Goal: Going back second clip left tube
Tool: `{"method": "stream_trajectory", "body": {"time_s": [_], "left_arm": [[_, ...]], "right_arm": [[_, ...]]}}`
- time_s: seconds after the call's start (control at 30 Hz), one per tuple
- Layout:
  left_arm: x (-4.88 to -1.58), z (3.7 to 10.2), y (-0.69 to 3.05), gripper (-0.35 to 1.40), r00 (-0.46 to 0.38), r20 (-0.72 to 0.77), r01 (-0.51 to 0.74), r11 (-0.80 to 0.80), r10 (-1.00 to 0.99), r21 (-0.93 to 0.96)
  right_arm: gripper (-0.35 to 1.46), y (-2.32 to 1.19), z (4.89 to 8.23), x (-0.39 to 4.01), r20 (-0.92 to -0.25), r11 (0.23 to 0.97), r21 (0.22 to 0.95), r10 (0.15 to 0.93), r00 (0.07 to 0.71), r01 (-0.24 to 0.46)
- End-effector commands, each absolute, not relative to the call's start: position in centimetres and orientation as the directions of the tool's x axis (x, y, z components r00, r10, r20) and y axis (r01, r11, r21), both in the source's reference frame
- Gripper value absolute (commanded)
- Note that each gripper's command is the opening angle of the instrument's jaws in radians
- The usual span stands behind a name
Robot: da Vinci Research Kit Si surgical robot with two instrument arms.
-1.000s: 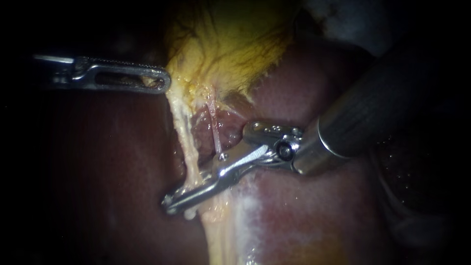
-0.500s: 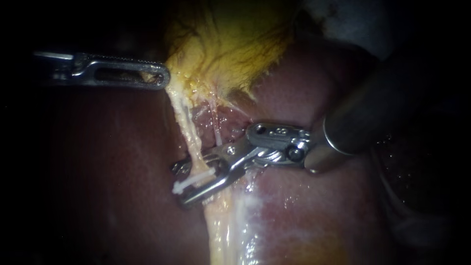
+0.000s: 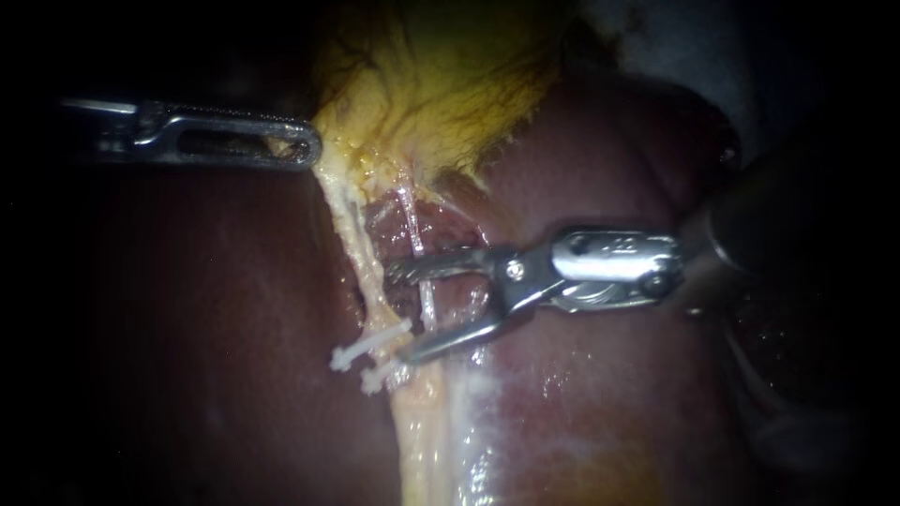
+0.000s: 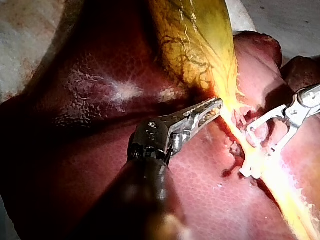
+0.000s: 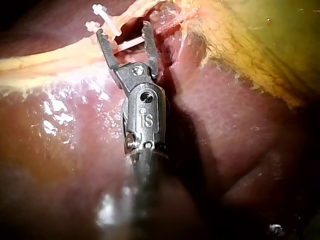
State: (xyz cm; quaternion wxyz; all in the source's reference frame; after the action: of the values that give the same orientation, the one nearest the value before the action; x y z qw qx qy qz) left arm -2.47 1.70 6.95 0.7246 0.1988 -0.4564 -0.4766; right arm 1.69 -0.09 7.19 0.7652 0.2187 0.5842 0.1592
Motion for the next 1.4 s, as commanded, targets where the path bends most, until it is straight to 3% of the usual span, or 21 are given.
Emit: {"method": "stream_trajectory", "body": {"time_s": [0.03, 0.4, 1.03, 1.4], "left_arm": [[-2.47, 6.95, 1.7, -0.35, 0.129, 0.472, 0.509, 0.467, -0.872, 0.723], [-2.46, 6.95, 1.7, -0.35, 0.13, 0.472, 0.508, 0.467, -0.872, 0.723], [-2.53, 7.04, 1.63, -0.35, 0.129, 0.477, 0.511, 0.471, -0.869, 0.72], [-2.94, 7.69, 1.26, -0.35, 0.181, 0.475, 0.489, 0.498, -0.861, 0.717]], "right_arm": [[0.6, -0.06, 7.16, 1.64, -0.827, 0.86, 0.511, 0.489, 0.278, 0.008], [0.6, -0.1, 6.92, 1.09, -0.839, 0.906, 0.422, 0.385, 0.385, 0.013], [0.6, -0.05, 6.71, 0.73, -0.835, 0.904, 0.428, 0.389, 0.389, 0.017], [0.6, -0.06, 6.7, 0.64, -0.825, 0.903, 0.428, 0.406, 0.394, -0.034]]}}
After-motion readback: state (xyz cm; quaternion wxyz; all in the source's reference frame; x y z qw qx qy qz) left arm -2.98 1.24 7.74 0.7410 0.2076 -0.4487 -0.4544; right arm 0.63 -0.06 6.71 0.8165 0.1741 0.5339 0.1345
